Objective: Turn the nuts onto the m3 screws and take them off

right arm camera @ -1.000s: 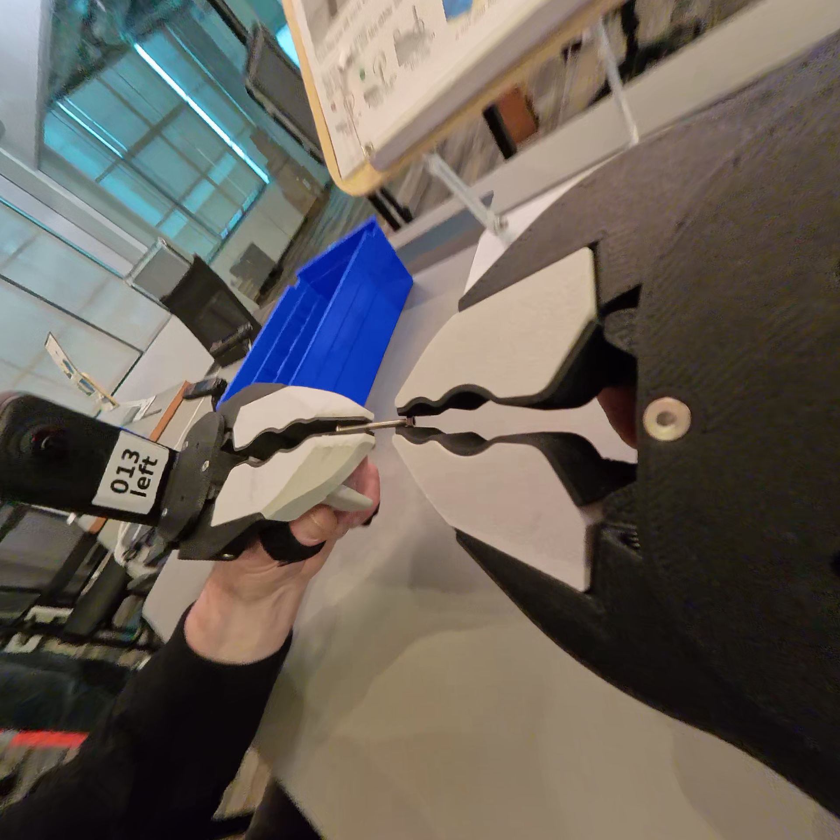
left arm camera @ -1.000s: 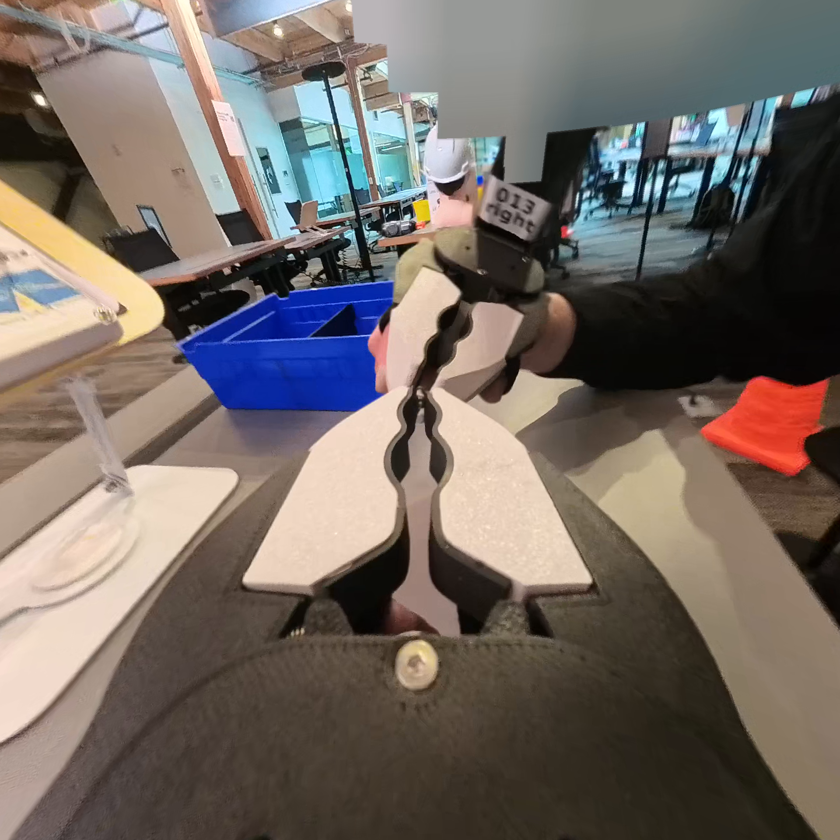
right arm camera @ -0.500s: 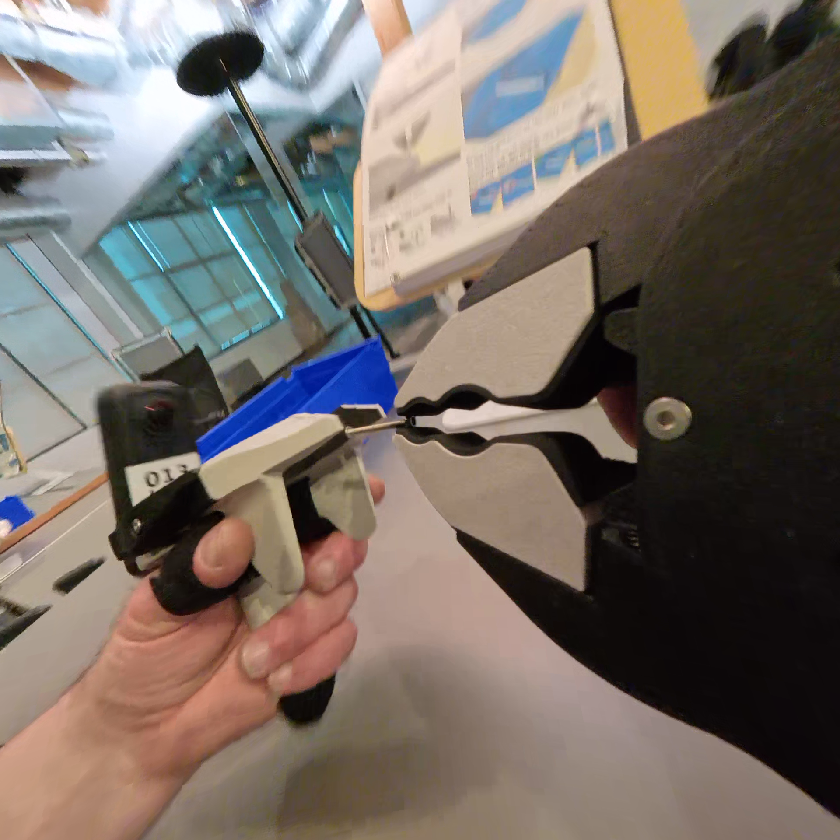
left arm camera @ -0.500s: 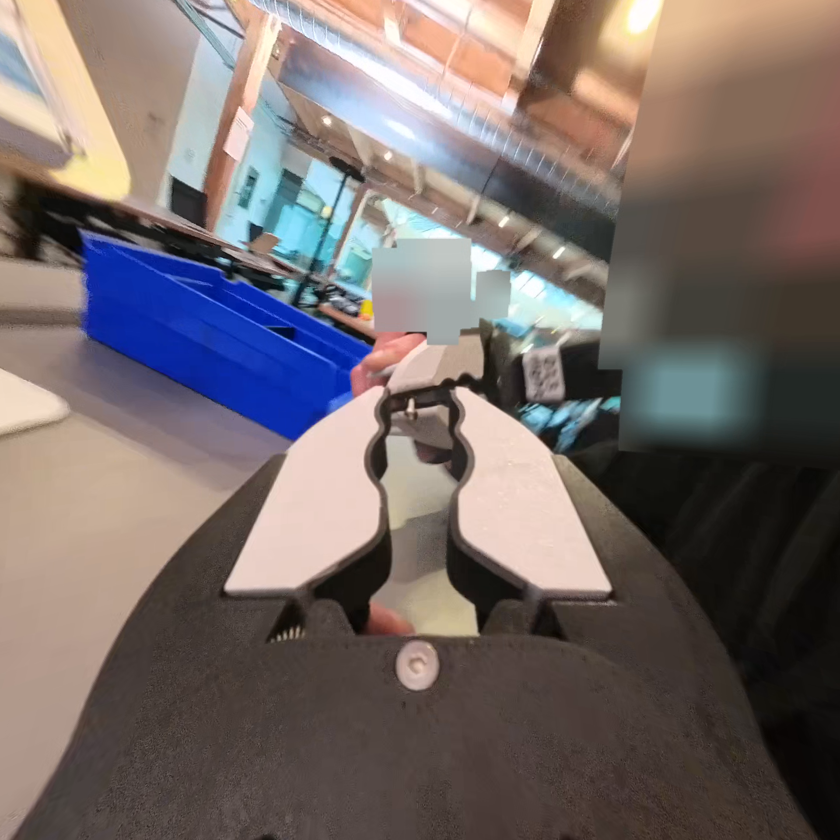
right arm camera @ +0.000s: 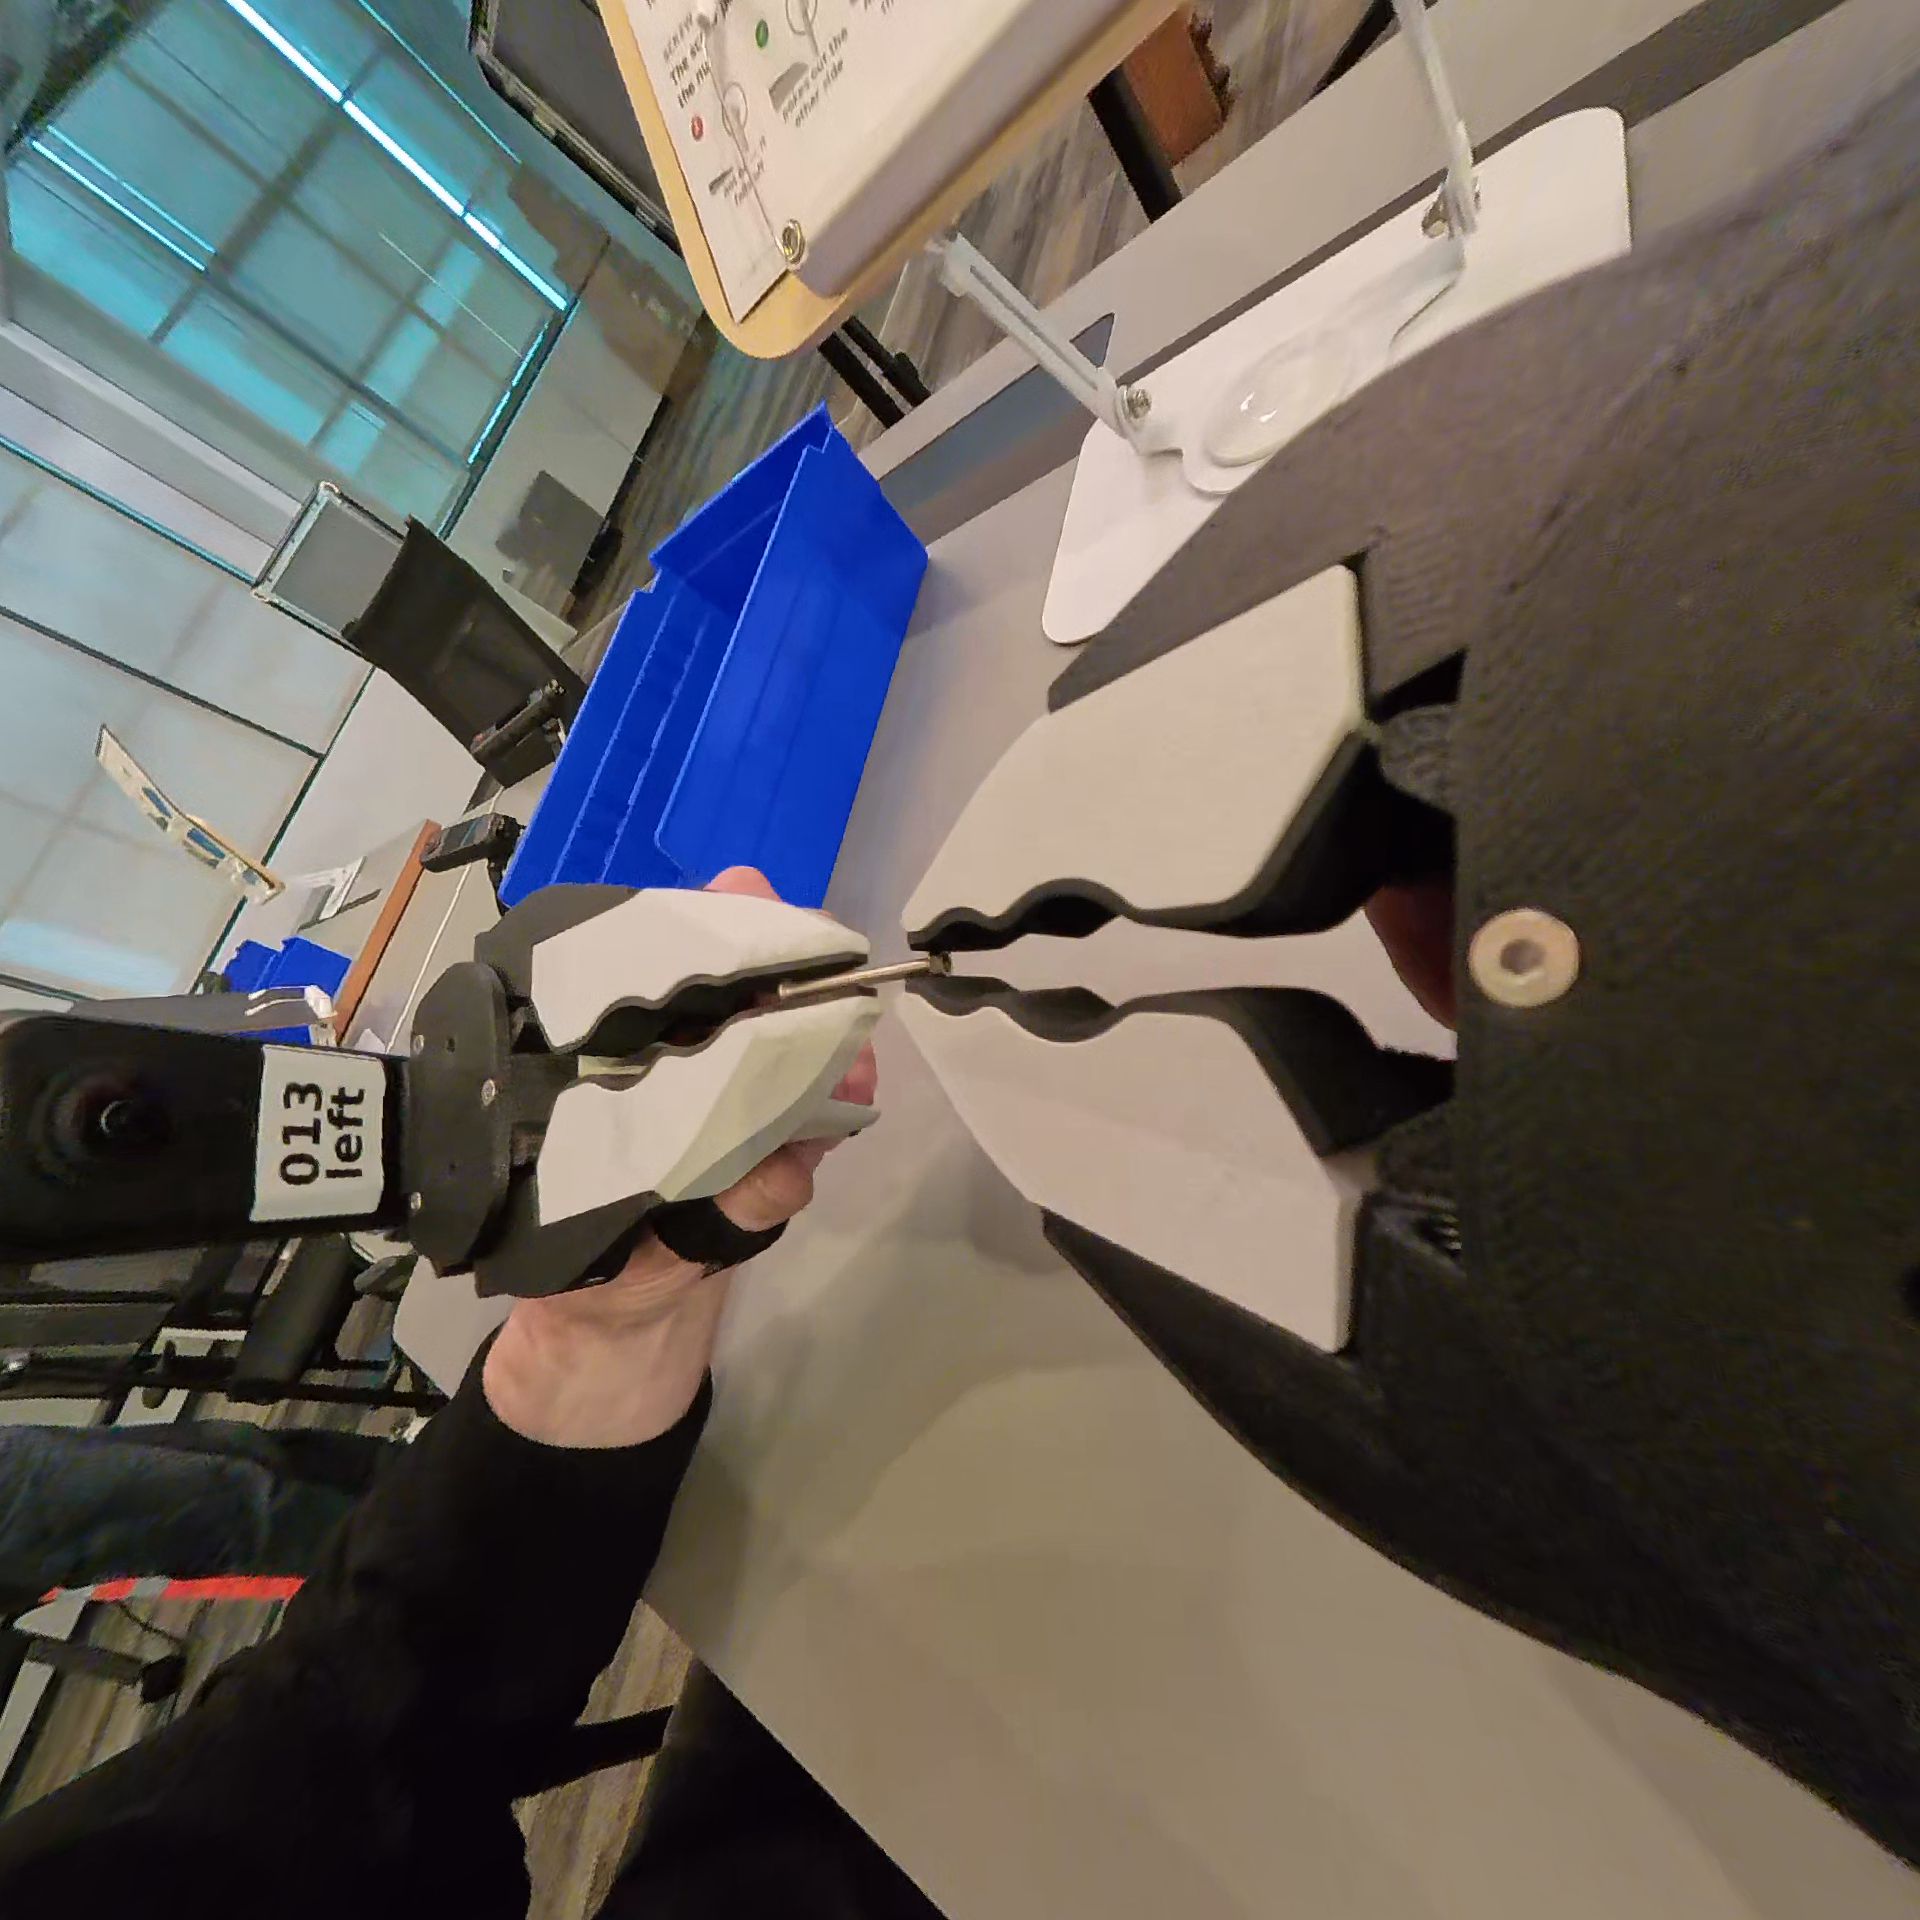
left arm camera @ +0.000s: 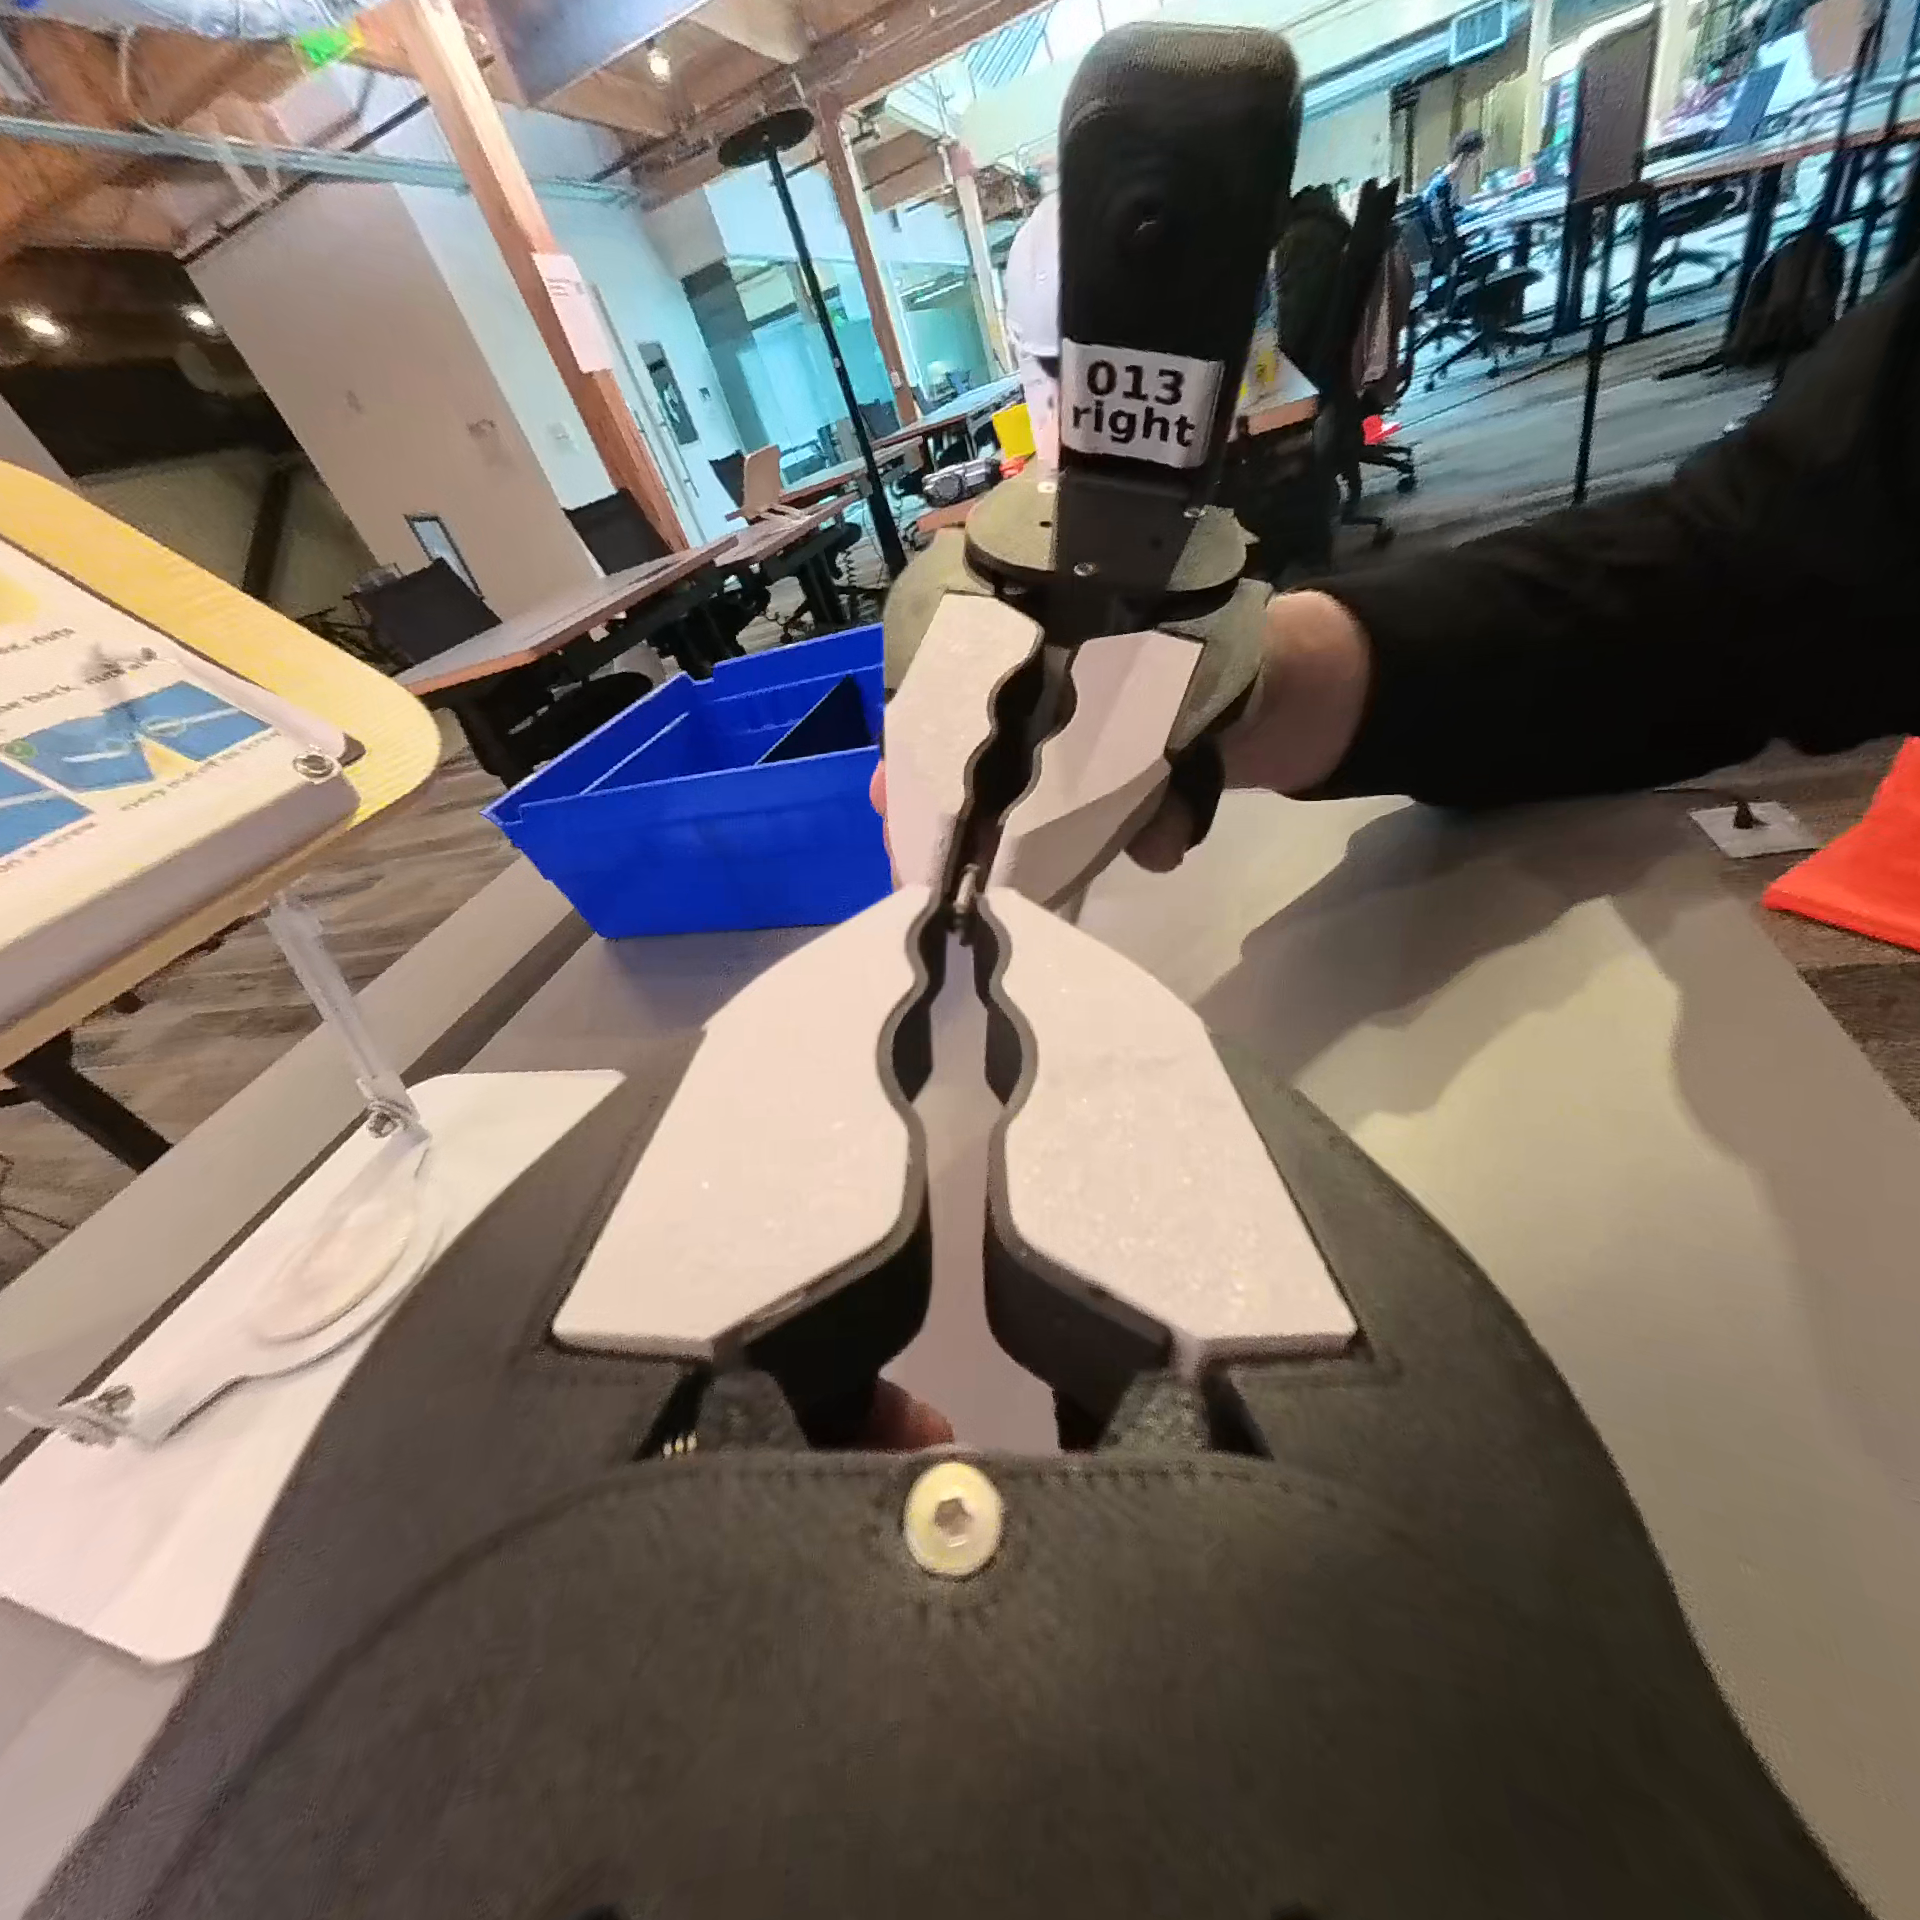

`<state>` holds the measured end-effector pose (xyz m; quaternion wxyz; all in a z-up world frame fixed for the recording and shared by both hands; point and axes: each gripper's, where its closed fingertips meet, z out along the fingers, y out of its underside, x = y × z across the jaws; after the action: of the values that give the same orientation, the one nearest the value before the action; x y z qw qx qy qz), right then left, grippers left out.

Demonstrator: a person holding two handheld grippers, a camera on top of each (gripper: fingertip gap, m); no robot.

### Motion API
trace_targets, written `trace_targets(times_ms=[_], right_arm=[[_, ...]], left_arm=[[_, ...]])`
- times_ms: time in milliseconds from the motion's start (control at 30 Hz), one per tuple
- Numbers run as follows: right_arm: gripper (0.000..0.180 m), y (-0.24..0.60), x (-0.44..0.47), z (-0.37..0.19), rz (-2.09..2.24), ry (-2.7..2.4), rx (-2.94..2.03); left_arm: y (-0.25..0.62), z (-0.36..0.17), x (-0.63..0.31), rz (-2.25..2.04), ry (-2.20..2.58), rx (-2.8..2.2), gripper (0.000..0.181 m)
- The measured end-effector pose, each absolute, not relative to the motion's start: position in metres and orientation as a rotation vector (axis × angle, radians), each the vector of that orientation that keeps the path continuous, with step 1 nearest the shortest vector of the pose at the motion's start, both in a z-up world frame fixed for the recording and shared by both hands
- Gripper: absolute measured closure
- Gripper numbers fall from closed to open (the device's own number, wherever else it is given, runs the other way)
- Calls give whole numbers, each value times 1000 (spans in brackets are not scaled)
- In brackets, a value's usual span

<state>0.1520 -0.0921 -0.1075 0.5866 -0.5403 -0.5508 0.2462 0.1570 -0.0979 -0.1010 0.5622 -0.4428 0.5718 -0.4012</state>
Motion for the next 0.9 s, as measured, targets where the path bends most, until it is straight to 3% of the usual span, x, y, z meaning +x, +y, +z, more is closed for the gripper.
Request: trace_targets(times_ms=[200,367,433,567,700,900], right_arm=[[175,-89,153,-106,464,-1284,-1217],[175,-79,158,-93,-233,-1368,-932],[175,-84,157,-92,-315,-1384,-868],[175,-84,176,-78,-172,-1296,-992],[175,-61,261,-43,-248,-1101,-1226],[174,-16,404,-101,-367,-939,-1779]], left_arm=[[-96,-100,157,-1137,1277,-1161,178],[-87,-83,149,-1746,871,-1371,179],[-80,-85,143,-1856,743,-1404,178],[-77,-96,134,-1680,822,-1399,178],[-63,-96,123,-1316,988,-1309,178],[-49,-106,124,-1178,1032,-1310,178]])
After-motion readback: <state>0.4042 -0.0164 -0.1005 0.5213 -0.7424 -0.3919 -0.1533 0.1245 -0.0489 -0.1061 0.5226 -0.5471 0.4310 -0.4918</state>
